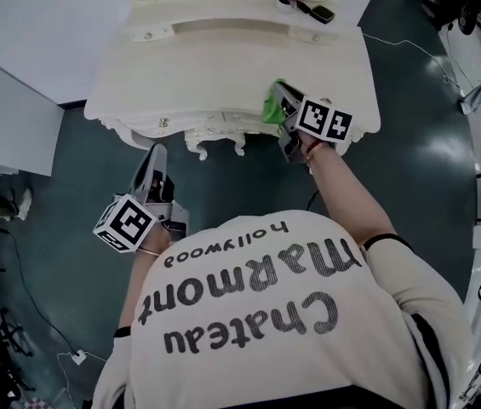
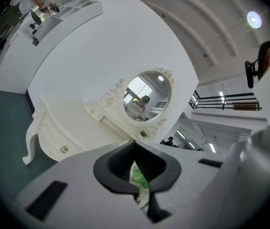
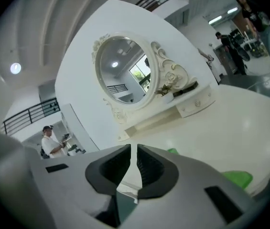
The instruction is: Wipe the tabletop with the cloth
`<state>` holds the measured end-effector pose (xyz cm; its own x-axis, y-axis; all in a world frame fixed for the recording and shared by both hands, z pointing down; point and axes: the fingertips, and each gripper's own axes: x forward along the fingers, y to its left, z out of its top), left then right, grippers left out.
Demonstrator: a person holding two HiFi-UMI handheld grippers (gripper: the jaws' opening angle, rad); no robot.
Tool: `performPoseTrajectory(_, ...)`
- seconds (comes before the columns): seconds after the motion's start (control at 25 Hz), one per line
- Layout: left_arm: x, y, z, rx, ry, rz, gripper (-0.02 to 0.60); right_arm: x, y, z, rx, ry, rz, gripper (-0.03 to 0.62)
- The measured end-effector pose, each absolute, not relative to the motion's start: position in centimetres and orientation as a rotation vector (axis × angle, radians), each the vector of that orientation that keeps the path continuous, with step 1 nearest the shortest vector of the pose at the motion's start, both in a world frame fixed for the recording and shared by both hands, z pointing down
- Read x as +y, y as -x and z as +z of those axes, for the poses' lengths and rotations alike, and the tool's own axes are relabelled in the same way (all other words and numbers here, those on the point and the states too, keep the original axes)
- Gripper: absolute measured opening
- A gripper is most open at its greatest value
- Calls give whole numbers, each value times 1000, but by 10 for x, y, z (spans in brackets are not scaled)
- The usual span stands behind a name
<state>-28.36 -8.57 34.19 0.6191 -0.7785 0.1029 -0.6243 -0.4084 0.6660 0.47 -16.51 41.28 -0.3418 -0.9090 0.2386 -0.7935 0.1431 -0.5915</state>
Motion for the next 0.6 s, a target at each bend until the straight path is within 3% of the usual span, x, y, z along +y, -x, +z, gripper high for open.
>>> performPoseTrajectory(0.6,-138,312,314,-946,-2304,-201,8,-128,33,346,2067,1812,-752,48)
